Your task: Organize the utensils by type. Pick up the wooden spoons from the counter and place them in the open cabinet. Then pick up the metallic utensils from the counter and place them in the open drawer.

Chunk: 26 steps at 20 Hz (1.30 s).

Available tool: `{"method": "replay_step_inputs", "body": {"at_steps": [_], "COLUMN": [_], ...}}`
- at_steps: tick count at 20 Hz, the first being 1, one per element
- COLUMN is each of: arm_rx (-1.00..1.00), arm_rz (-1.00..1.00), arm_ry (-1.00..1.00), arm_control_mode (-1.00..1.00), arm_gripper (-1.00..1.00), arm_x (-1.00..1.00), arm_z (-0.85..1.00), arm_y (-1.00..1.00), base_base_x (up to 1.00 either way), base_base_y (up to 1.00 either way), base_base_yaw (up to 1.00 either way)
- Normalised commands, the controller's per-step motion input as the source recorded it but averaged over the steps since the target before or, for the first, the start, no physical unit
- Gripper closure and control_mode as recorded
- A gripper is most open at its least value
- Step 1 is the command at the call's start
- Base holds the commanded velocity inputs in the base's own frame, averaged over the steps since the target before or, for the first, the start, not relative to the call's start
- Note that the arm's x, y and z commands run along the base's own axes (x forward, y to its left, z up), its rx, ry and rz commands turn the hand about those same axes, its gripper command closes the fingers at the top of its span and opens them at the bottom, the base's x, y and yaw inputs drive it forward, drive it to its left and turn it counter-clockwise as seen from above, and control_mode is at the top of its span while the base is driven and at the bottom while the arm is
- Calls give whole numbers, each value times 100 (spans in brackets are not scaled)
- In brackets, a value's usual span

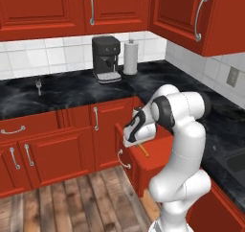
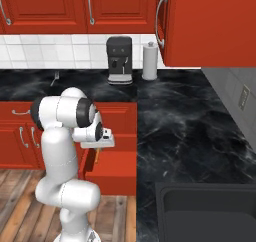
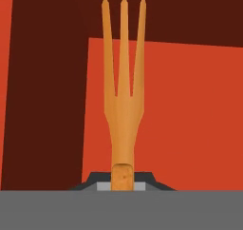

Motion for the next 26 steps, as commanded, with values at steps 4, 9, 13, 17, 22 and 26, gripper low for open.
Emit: {"method": "replay_step_inputs", "body": {"at_steps": [4,9,13,17,22,26], "arm_rx": [0,0,0,0,-4,-8], "arm_rz": [-3,-4,-5,-6,-6,-8], "arm_ry": [0,1,4,5,1,1], "arm_control_mode": [-100,-100,-100,-100,-100,-100], "arm_gripper": [100,100,100,100,100,100], "arm_x": [-16,-12,-10,-12,4,16], "arm_z": [-45,-47,-47,-46,-18,0], "arm_y": [58,62,65,65,23,-31], "base_base_x": [0,0,0,0,0,0], "base_base_y": [0,0,0,0,0,0], "base_base_yaw": [0,0,0,0,0,0]}}
